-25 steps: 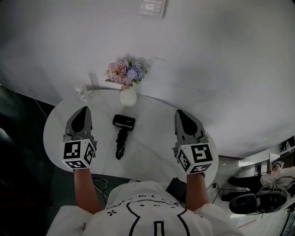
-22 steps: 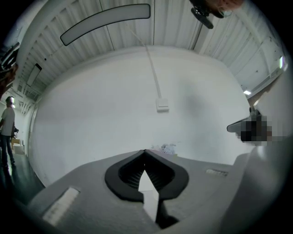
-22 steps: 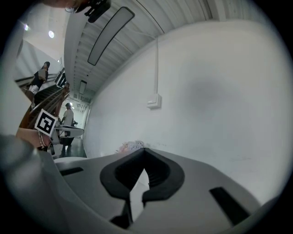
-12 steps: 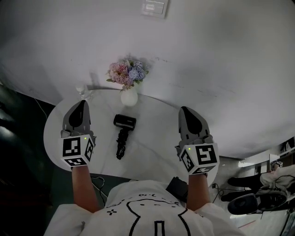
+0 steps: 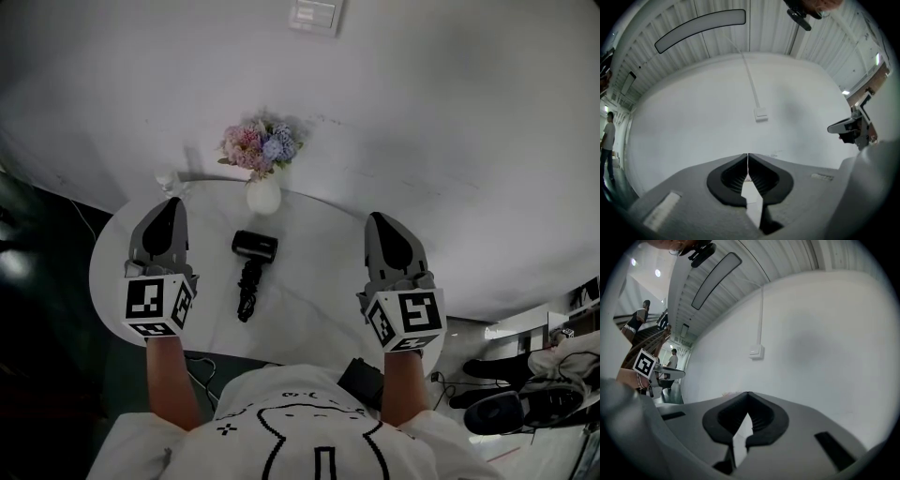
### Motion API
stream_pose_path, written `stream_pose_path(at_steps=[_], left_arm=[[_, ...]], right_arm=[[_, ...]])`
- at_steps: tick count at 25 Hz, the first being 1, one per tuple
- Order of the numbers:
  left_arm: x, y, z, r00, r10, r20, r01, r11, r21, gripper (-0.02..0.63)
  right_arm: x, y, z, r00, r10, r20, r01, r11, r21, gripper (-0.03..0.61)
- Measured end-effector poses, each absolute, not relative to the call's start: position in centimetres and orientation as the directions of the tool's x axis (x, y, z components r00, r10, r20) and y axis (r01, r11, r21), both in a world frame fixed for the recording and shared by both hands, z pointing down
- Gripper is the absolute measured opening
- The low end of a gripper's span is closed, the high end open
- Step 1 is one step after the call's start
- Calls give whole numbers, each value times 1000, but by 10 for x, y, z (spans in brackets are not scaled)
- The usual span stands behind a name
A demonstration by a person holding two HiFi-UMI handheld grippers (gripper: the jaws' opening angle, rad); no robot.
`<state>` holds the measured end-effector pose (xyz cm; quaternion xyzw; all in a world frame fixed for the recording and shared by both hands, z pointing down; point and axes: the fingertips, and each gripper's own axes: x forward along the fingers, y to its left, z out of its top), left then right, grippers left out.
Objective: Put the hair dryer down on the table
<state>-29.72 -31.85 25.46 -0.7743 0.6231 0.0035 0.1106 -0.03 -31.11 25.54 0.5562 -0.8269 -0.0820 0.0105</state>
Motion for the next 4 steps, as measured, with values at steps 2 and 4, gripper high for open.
stream_pose_path(at_steps=[2,4], left_arm=[[-296,-318,253,230,-962,-146,-966,-208,-156,18],[-294,-318,251,240,-959,-150,-965,-218,-148,18]], right_arm=[[0,-310,254,-377,-923,-82,-920,363,148,-5],[1,-310,252,-375,-923,-88,-921,360,149,-5]])
